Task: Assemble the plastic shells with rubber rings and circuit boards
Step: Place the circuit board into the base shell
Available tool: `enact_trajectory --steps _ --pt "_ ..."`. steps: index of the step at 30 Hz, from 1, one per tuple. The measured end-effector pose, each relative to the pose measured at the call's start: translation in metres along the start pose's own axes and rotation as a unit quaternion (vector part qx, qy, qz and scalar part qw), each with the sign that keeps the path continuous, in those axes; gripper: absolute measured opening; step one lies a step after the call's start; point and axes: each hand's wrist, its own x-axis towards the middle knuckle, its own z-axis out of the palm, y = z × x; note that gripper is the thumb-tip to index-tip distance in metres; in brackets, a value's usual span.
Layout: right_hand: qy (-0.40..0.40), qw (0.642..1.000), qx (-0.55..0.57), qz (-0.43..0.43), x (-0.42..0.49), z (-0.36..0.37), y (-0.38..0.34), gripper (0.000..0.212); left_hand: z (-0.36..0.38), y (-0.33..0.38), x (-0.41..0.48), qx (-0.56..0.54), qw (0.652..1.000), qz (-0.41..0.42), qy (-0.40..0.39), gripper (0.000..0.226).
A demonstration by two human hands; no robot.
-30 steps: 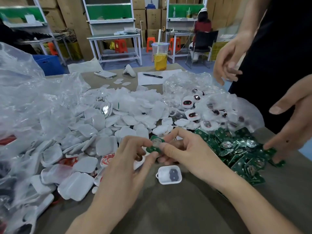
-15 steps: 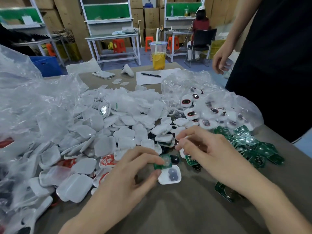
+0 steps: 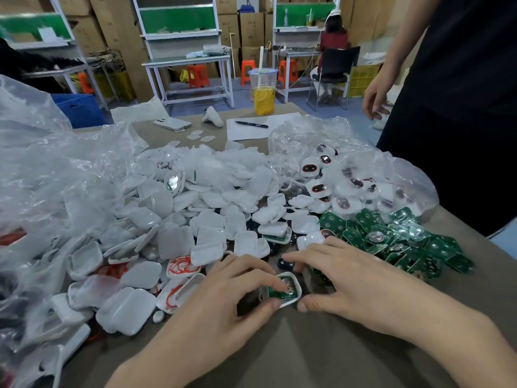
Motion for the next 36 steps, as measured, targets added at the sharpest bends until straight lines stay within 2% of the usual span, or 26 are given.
enact_trajectory --steps 8,21,23,25,28,30,33,36 --pt "-0.027 0.999 0.001 0.019 0.005 -0.004 -0.003 0.052 0.001 -0.001 0.0 0.009 1.0 0.002 0.006 0.019" --pt "-0.032 0.999 0.013 0.021 0.006 -0.006 -0.003 0.048 0.001 0.005 0.0 0.026 0.999 0.019 0.011 0.013" --pt "-0.034 0.999 0.008 0.022 0.006 -0.006 -0.003 0.05 0.001 0.004 0.0 0.022 0.999 0.021 0.015 0.013" --pt "-0.035 0.999 0.011 0.021 0.004 -0.007 -0.002 0.062 0.001 0.003 -0.001 -0.003 0.999 0.014 0.03 0.013" --pt "0.011 0.999 0.049 0.019 0.001 -0.013 -0.001 0.077 -0.003 0.004 0.001 -0.077 0.993 -0.019 0.09 0.011" --pt "0.069 0.993 0.097 0.008 0.004 -0.014 -0.004 0.063 -0.004 0.007 0.004 -0.111 0.981 -0.055 0.148 0.01" --pt "0.123 0.959 0.257 -0.002 0.017 -0.009 -0.013 0.023 -0.003 0.008 0.007 -0.175 0.956 -0.117 0.202 0.014" --pt "0.121 0.913 0.388 0.004 0.027 -0.005 -0.019 0.013 -0.003 0.009 0.011 -0.282 0.92 -0.157 0.224 0.009"
